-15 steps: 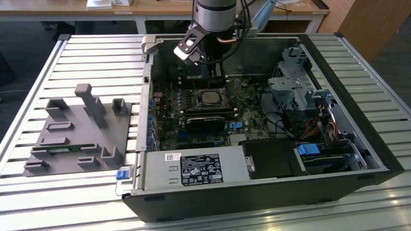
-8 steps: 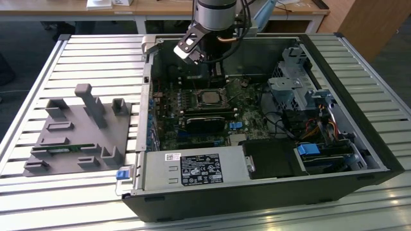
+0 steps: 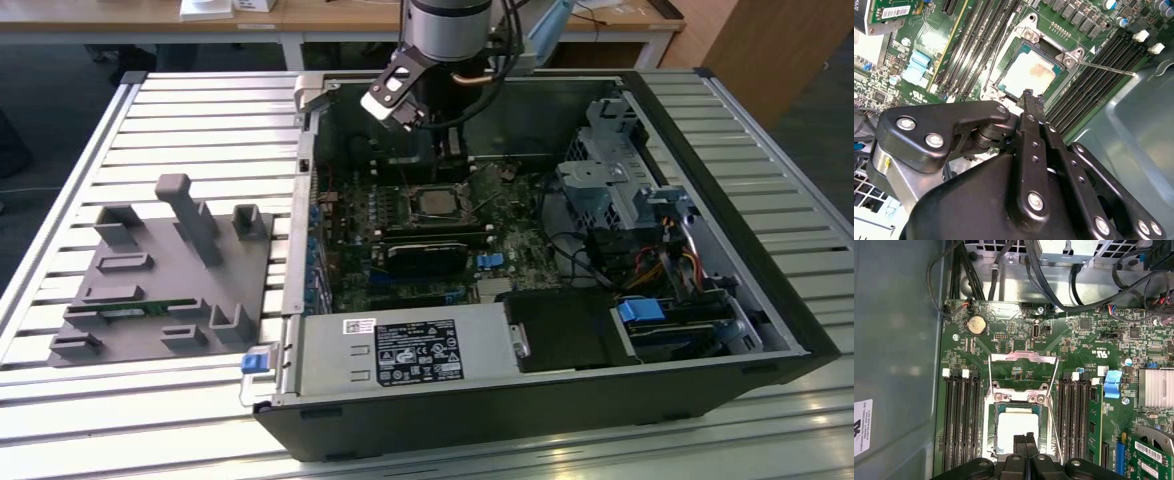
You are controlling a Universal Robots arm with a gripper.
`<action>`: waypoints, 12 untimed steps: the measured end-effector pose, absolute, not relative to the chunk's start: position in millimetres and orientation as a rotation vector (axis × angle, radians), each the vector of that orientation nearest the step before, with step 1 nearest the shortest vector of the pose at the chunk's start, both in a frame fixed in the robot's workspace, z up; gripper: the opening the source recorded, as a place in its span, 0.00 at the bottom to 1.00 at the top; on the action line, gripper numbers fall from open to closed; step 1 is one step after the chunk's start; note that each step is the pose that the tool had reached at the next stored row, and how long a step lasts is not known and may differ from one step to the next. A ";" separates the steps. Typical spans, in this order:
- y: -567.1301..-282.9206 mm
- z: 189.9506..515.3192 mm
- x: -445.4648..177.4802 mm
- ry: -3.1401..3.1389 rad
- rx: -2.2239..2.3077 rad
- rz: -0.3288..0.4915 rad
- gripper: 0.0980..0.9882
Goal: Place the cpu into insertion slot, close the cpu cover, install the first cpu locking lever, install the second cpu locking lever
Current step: 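Close the cpu cover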
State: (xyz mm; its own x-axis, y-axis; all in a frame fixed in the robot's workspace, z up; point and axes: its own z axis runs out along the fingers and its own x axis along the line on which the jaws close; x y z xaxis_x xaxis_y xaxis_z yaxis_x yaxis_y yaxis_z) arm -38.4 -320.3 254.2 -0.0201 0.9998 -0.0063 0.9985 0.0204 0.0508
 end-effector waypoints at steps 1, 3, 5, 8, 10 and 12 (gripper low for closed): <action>-320.3 254.5 -38.3 2.215 2.171 0.049 0.01; -320.4 255.5 -37.9 2.215 2.171 0.048 0.01; -320.3 257.1 -37.8 2.215 2.172 0.048 0.01; -320.3 259.6 -37.5 2.216 2.172 0.047 0.01; -320.3 260.9 -37.5 2.216 2.173 0.046 0.01; -320.3 262.3 -37.5 2.216 2.173 0.046 0.01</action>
